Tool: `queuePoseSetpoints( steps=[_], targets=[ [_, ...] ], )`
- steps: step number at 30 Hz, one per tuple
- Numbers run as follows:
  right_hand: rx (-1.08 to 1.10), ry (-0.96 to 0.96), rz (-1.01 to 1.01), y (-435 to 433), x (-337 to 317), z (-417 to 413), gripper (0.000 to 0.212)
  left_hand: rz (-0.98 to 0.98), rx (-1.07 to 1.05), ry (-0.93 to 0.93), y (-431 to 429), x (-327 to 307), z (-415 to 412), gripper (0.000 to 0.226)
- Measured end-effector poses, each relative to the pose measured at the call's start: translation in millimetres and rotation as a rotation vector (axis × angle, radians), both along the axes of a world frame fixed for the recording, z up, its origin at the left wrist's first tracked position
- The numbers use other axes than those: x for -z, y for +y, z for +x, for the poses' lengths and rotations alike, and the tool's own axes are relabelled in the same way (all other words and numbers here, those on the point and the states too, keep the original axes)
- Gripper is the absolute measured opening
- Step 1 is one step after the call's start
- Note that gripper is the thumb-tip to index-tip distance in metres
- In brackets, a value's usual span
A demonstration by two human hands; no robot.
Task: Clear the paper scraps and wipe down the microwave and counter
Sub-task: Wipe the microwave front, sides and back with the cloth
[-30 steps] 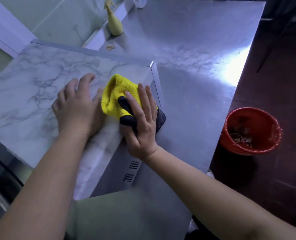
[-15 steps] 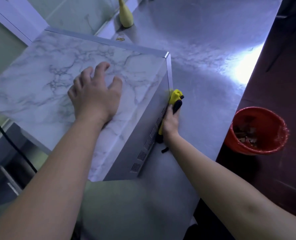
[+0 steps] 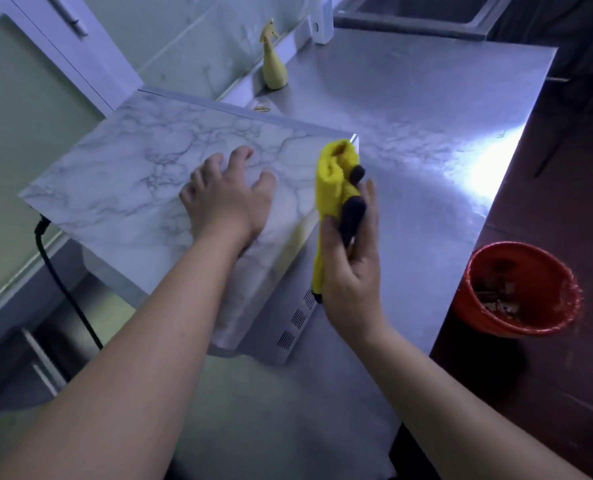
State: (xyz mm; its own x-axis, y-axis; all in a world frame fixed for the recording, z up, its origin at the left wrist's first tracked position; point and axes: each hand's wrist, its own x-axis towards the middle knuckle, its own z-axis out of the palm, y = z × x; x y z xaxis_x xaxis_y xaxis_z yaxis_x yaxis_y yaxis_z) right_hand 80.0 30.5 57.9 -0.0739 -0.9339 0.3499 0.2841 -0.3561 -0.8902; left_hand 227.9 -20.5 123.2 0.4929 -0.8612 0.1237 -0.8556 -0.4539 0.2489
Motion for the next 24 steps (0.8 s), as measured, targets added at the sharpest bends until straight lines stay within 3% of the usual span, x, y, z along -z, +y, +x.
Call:
queuePoseSetpoints(
  steps=[4,7,9,14,18,21,24],
  targets=[
    [0.046,0.531,-0.325,-7,25,21,0.059,0.012,0.061,-0.022,2,0,7,0.048],
    [0.166,0.47,-0.497,-33,61,28,0.059,-0.008,0.018,-0.009,-2,3,4,0.048],
    [0.22,0.386,-0.462,-45,88,34,0.061,-0.024,0.004,-0.017,-4,7,3,0.048],
    [0.134,0.09,0.204,-49,141,43,0.06,-0.035,0.007,-0.05,-4,11,5,0.049],
    [0.104,-0.003,0.763,-59,169,41,0.055,-0.038,-0.008,-0.036,-4,10,4,0.045],
    [0.094,-0.04,0.901,-62,164,36,0.05,-0.041,-0.019,-0.014,-3,6,3,0.044],
    [0.039,-0.199,1.04,-71,145,14,0.046,-0.038,-0.028,0.008,-2,4,2,0.044]
  ],
)
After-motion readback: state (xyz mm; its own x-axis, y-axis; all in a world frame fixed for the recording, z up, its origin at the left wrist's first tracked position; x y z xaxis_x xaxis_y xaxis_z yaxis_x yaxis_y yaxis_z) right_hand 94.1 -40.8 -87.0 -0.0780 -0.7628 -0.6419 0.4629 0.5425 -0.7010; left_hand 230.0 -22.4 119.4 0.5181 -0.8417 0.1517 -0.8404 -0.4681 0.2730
